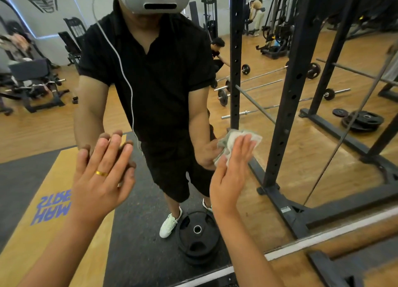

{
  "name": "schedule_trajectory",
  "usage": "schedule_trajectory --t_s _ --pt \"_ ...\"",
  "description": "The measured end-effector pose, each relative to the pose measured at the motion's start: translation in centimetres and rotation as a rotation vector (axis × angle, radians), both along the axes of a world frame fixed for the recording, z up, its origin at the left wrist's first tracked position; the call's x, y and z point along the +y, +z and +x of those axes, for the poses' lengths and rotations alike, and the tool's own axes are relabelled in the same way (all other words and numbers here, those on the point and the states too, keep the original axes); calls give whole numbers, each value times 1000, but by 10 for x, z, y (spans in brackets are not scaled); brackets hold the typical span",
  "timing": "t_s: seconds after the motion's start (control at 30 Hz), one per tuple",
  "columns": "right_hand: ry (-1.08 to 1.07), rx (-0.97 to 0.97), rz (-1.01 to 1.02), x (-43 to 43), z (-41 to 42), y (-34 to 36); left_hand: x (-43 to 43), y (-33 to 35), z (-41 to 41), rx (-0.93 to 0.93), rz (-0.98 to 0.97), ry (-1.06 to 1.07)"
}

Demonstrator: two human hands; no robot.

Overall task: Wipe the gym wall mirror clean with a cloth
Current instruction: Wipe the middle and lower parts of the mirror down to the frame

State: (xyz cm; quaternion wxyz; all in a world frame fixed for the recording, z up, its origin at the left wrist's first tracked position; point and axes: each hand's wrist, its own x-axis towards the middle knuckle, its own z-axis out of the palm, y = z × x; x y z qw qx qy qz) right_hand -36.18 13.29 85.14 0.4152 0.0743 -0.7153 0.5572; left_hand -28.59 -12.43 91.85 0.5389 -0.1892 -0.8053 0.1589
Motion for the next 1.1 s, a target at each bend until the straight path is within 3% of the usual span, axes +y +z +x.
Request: schedule_trajectory --t_s 0.13,0.27,0.37,0.53,0.7,0.8,0.9,1.1 --pt "-11 52 64 24 -14 19 -1 -5 -6 39 4 2" --pt "-54 98 -34 28 -21 53 -1 -6 -8 43 10 -13" --pt "-75 67 -72 2 -11 38 1 -9 -9 49 18 -6" --pt "15 20 69 -37 21 -9 1 -10 -7 63 27 -7" --pt "-61 111 77 -10 -2 40 2 -8 -7 82 3 12" --pt "-68 120 -20 -13 -7 56 1 -8 -7 76 11 9" --pt "-51 92 -59 -46 11 37 2 -9 -6 77 12 17" --pt "43 56 172 -77 36 -17 0 -7 -4 50 -1 22"
